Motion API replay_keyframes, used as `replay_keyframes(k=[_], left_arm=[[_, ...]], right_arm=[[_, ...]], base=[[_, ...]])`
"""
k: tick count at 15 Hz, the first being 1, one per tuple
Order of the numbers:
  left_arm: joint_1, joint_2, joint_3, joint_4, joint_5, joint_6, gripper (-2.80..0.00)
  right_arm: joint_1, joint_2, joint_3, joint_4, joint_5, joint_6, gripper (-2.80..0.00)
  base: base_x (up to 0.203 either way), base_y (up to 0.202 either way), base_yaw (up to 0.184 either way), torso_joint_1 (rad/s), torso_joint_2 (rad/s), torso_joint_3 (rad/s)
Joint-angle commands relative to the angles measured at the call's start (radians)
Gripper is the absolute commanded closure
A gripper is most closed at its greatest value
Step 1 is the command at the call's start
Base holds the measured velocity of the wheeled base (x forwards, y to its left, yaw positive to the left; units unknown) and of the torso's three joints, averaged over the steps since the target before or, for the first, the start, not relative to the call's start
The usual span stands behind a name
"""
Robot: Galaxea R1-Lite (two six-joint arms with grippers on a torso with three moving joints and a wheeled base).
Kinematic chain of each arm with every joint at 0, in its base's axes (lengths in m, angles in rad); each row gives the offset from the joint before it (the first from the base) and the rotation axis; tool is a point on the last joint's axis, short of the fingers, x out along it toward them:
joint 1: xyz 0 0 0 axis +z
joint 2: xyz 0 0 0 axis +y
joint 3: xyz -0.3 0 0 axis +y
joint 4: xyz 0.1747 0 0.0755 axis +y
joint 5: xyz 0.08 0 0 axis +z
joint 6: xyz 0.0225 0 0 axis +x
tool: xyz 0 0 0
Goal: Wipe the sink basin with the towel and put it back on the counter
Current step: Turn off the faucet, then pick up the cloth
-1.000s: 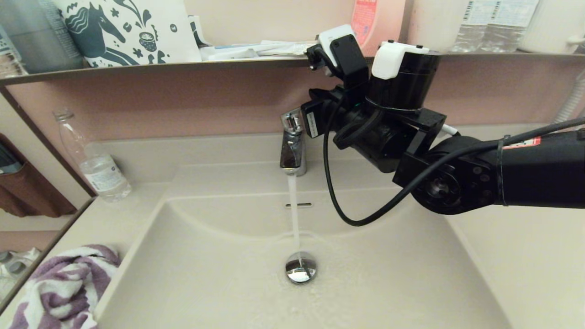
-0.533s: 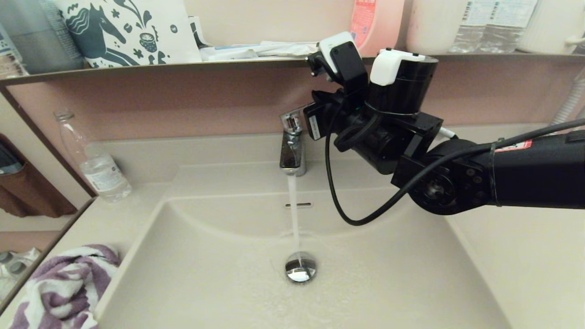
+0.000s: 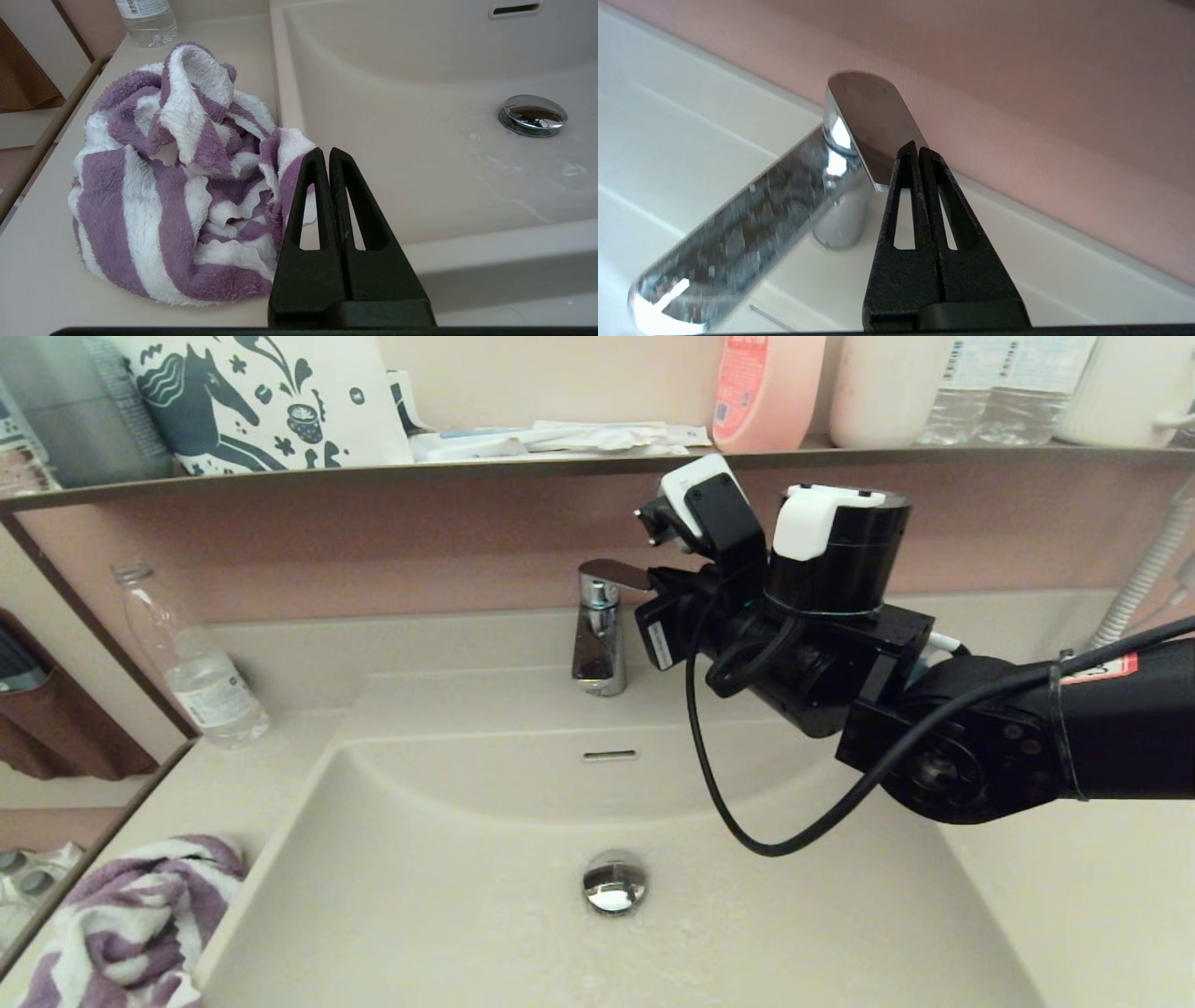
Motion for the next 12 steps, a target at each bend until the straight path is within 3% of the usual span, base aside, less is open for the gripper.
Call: replay_keyframes(k=[1,4,8,10,12], left_arm=[[0.000,0.000,0.000,0.000,0.000,0.001,0.00],[0.000,0.000,0.000,0.000,0.000,0.001,0.00],[0.000,0.000,0.000,0.000,0.000,0.001,0.00],[0.000,0.000,0.000,0.000,0.000,0.001,0.00],[0.000,0.000,0.000,0.000,0.000,0.001,0.00]], right_arm=[[0.000,-0.057,0.021,0.000,-0.002,-0.002,0.00],[0.003,-0.151,0.068,0.001,0.000,0.027,0.00],[-0.005,-0.380,0.323,-0.026,-0.023,0.102,0.00],[-0.071,-0.508,0.473,-0.041,-0.057,0.147,0.00],[-0.203,-0.638,0.611,-0.049,-0.110,0.174,0.00]], base=[[0.000,0.000,0.000,0.000,0.00,0.000],[0.000,0.000,0.000,0.000,0.00,0.000],[0.000,0.000,0.000,0.000,0.00,0.000],[0.000,0.000,0.000,0.000,0.00,0.000],[0.000,0.000,0.000,0.000,0.00,0.000]])
